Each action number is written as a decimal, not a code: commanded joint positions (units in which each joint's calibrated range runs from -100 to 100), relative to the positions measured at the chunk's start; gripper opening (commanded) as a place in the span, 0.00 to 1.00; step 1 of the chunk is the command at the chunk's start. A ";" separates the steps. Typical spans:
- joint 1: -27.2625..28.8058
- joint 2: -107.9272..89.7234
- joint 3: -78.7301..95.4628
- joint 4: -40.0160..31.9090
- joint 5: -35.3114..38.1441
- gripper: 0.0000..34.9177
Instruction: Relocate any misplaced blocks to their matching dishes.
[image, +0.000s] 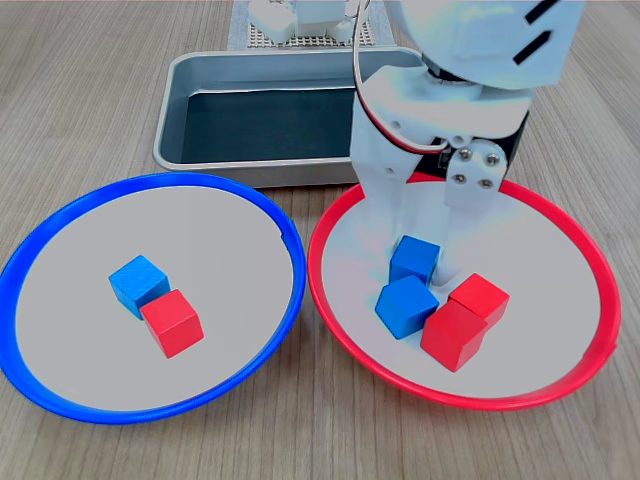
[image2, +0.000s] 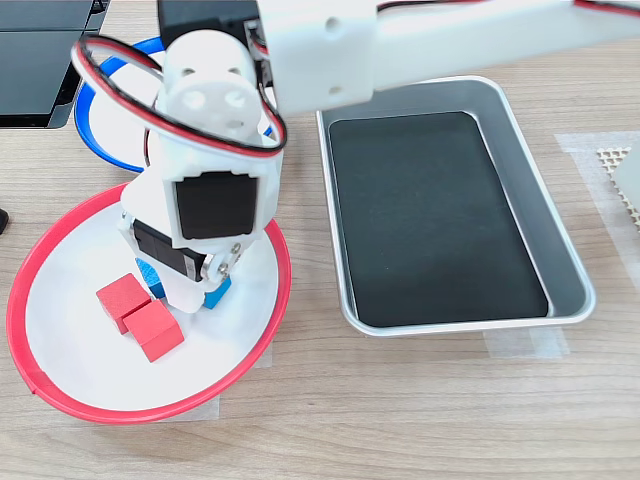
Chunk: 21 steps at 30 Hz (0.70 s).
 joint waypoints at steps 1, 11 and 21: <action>0.05 -0.54 -2.26 0.10 0.39 0.01; -1.37 -7.96 1.39 0.93 0.20 0.01; 0.89 -15.97 1.39 4.56 0.68 0.01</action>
